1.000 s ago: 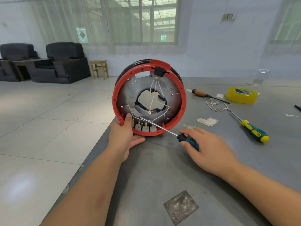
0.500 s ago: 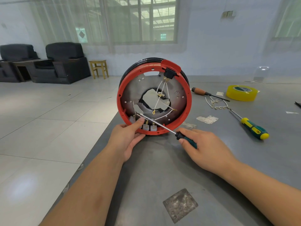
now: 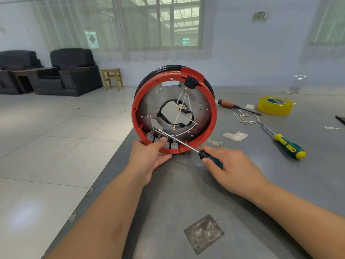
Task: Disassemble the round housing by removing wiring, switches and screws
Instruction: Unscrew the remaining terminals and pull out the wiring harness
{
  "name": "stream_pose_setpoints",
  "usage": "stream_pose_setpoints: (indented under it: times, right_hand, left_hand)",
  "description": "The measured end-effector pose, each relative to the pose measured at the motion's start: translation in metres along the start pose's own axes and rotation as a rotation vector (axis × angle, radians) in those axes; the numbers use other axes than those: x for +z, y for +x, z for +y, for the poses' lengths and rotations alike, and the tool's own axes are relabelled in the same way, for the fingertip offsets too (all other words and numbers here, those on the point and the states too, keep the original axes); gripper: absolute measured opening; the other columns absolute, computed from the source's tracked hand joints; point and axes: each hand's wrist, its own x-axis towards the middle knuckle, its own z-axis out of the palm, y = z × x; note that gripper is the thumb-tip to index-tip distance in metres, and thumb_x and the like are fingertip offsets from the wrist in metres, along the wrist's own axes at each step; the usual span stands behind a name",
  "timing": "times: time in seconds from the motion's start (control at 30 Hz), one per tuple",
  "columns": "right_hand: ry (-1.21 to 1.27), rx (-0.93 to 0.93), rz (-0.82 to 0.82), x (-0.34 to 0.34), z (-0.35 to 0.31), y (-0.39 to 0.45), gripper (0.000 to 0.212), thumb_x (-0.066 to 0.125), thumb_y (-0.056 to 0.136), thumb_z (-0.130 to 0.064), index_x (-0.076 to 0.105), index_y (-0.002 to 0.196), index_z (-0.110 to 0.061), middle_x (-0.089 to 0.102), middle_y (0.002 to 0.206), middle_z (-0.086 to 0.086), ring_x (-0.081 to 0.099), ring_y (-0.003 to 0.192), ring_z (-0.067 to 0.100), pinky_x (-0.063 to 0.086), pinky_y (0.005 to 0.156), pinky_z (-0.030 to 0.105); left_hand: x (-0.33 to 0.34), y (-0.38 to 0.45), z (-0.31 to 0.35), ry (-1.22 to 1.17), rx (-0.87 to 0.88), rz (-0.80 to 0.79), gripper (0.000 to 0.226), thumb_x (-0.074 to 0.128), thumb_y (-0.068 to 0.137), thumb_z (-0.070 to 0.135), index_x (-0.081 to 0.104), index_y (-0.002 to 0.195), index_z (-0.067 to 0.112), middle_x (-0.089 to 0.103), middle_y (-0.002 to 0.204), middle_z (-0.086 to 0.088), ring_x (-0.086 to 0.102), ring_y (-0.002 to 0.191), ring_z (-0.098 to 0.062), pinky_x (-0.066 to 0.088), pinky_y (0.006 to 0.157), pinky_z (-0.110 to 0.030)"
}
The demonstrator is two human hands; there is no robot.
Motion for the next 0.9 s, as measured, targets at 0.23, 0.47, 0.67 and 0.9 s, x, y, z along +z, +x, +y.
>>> stream_pose_setpoints:
  times: [0.23, 0.47, 0.67, 0.9]
  right_hand:
    - [-0.012, 0.000, 0.003, -0.001, 0.000, 0.000, 0.030, 0.044, 0.102, -0.044, 0.054, 0.130, -0.039, 0.068, 0.101, -0.004, 0.063, 0.093, 0.020, 0.054, 0.079, 0.042]
    - [-0.002, -0.015, 0.009, -0.001, 0.001, -0.001, 0.021, 0.045, 0.102, -0.043, 0.054, 0.121, -0.042, 0.065, 0.093, -0.009, 0.059, 0.085, 0.016, 0.053, 0.076, 0.039]
    - [-0.005, -0.011, 0.015, 0.000, 0.001, -0.001, 0.033, 0.044, 0.101, -0.048, 0.054, 0.132, -0.041, 0.069, 0.102, -0.008, 0.063, 0.093, 0.015, 0.055, 0.078, 0.040]
    - [0.132, 0.117, -0.028, -0.017, 0.011, 0.003, 0.044, 0.057, 0.093, -0.037, 0.055, 0.136, -0.045, 0.071, 0.107, -0.021, 0.060, 0.088, 0.000, 0.041, 0.071, 0.004]
  left_hand:
    - [0.001, 0.002, -0.001, 0.055, -0.017, 0.062, 0.015, 0.070, 0.099, 0.010, 0.069, 0.111, 0.002, 0.080, 0.093, -0.019, 0.080, 0.082, -0.029, 0.064, 0.064, -0.029]
    - [0.003, 0.004, 0.003, 0.055, -0.037, 0.060, 0.015, 0.067, 0.097, 0.004, 0.069, 0.111, -0.002, 0.079, 0.087, -0.021, 0.080, 0.079, -0.031, 0.064, 0.062, -0.030]
    - [0.003, 0.005, 0.004, 0.043, -0.064, 0.067, 0.015, 0.069, 0.098, 0.004, 0.068, 0.111, -0.003, 0.079, 0.085, -0.021, 0.080, 0.076, -0.032, 0.063, 0.059, -0.029]
    - [0.005, 0.008, 0.005, -0.041, -0.062, 0.086, 0.013, 0.068, 0.096, 0.000, 0.067, 0.108, -0.005, 0.079, 0.085, -0.021, 0.080, 0.076, -0.031, 0.062, 0.057, -0.027]
